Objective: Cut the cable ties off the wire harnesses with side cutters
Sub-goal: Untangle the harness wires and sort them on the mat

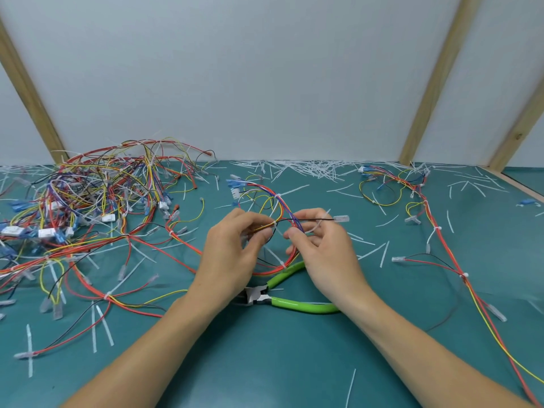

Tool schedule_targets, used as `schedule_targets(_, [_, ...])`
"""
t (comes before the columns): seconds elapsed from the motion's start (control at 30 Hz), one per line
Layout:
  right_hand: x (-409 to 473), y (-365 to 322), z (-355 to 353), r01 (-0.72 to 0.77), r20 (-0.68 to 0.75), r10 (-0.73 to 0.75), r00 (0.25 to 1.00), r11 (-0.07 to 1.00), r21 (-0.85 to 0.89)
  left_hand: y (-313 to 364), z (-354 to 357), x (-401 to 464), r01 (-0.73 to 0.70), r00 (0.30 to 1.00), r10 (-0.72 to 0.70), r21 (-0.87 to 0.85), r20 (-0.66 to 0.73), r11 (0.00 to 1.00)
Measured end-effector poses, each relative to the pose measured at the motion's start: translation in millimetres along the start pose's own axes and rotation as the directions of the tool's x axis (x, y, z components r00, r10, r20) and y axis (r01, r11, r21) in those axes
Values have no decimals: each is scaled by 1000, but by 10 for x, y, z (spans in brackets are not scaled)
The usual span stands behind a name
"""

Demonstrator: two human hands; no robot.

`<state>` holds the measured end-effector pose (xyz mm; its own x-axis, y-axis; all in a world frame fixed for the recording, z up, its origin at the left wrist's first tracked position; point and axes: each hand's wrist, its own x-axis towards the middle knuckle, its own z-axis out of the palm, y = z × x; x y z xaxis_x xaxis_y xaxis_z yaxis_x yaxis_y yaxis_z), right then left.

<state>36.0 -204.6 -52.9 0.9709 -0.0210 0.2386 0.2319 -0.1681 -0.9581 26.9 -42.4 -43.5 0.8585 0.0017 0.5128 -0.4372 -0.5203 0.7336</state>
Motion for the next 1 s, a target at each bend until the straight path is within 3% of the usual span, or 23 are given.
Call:
schedule_targets(0.33, [6, -46, -14, -21, 66, 14, 998, 994, 108, -35, -54, 68, 238, 971, -230, -379, 67, 894])
schedule_targets(0.5, [5, -83, -16, -13, 130, -4, 992, 991, 133, -76, -70, 96, 353, 936, -317, -460, 156, 815])
schedule_targets(1.0, [0, -82, -19, -74, 126, 57, 990, 989, 129, -75, -62, 86, 395, 919, -303, -573, 254, 718])
